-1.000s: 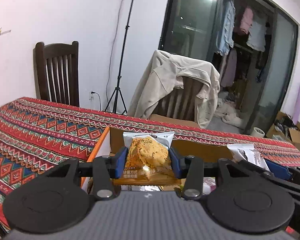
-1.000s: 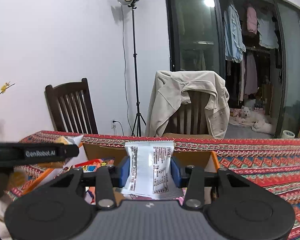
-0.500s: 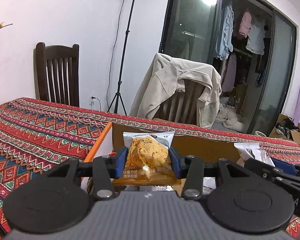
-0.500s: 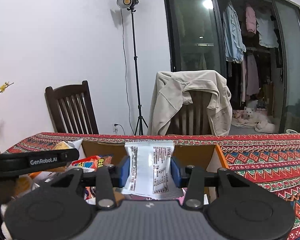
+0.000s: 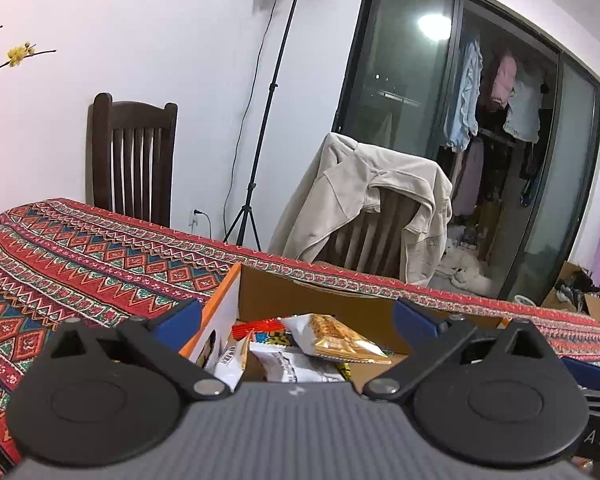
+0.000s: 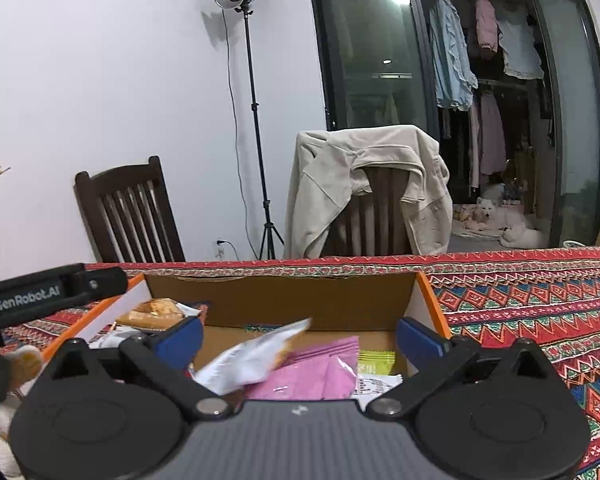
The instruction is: Organize snacks
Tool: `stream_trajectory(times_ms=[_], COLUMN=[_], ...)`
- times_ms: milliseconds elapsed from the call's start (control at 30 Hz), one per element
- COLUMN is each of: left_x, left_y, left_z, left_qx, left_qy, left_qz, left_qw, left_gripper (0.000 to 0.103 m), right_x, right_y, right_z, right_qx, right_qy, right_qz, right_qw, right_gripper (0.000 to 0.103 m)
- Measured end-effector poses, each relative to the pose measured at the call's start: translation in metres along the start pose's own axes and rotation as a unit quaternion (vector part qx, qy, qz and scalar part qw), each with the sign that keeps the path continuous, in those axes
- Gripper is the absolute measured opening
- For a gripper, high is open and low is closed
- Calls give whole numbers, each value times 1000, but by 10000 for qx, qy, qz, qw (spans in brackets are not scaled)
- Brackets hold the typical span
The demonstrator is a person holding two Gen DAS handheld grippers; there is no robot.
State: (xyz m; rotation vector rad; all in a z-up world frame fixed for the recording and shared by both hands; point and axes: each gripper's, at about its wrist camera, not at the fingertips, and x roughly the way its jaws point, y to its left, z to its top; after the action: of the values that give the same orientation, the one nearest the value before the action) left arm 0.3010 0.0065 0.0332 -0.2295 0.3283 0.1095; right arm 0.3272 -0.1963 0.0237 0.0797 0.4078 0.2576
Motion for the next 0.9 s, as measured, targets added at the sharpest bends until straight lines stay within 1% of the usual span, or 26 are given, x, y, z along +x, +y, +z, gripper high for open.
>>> stream_trajectory(times_ms=[233,367,567,700,900], left_x=[-7,-15,-42,-66,-103], left_y=[0,2,6,11,25], left_z=[7,14,22,16,-3], left_qx=[-83,-117,-159,-151,-72], left_qy=[-31,24,120,202,378], left_qz=[-4,15,-15,-43,-11], left_qw=[10000,9999,9998,9997,9993], left_gripper=[103,103,103,103,103], right_x=[-10,-21,-53,-81,-121], right_y=[3,2,1,-2,-4], right_z=[4,8,7,-2,-28], right_qx=[-40,-5,-247,-255,-317], right_qy=[-129,-90,-25,4,181], right_qz=[-51,-60,-207,-240,-282], right_qw=[9999,9999,9995,9994,9989], right_gripper=[103,103,103,103,103])
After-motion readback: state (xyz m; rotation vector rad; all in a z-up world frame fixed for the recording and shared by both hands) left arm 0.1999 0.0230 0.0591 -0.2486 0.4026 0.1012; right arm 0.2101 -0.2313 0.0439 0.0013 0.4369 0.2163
